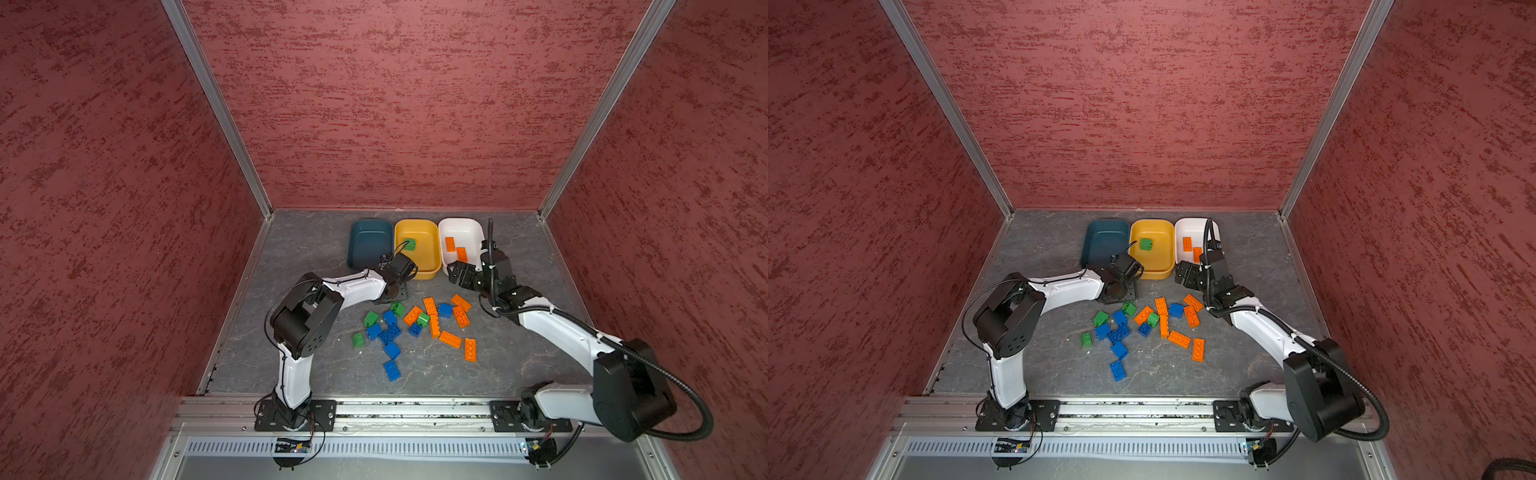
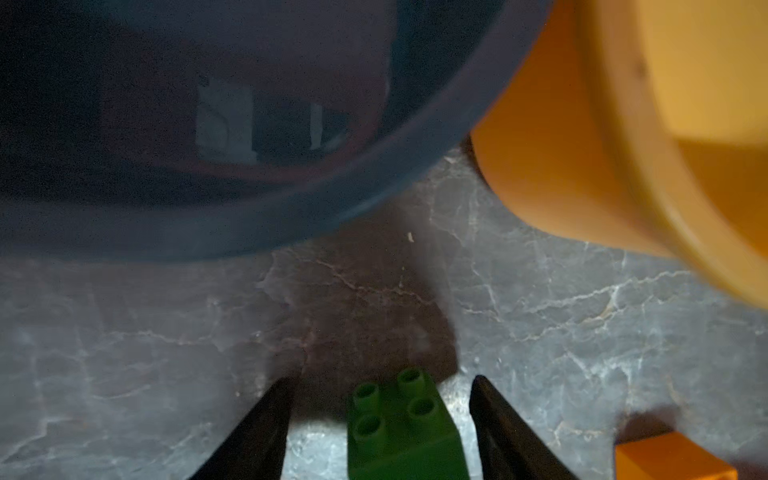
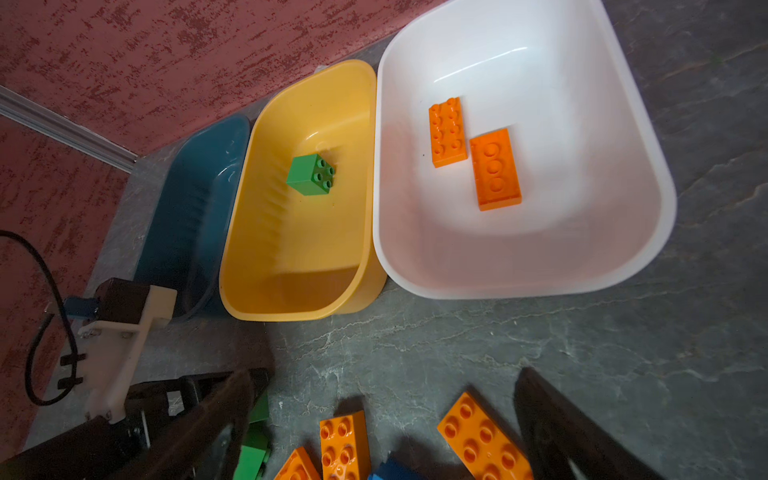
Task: Sort the legos into containers by color
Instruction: 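Lower the left gripper onto another green brick and grasp it, then drop the green brick in the yellow bin while the right gripper nears orange bricks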
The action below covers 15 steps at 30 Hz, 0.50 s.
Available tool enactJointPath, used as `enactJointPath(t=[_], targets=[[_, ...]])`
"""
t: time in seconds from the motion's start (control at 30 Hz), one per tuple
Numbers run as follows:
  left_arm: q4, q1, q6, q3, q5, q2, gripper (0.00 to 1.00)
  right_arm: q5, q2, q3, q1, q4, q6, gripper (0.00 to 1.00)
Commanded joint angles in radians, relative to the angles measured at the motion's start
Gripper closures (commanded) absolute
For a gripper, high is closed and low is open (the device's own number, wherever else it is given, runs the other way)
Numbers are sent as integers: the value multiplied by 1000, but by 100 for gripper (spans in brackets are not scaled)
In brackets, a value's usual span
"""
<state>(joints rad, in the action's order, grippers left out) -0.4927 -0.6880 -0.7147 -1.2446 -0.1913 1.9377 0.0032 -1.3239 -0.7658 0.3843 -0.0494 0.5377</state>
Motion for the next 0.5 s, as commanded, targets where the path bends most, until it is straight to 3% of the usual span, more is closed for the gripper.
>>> enactJointPath(t=[0.0, 0.33, 0.47], targets=[[12, 9, -17, -23, 41, 38, 43, 20, 26, -12, -1, 10, -7, 1], [-15, -6, 29, -14, 6, -22, 66, 3, 32, 17, -1, -122, -39, 4], [-23, -22, 66, -30, -46, -60, 69, -6, 37, 51, -2, -206, -25, 9]])
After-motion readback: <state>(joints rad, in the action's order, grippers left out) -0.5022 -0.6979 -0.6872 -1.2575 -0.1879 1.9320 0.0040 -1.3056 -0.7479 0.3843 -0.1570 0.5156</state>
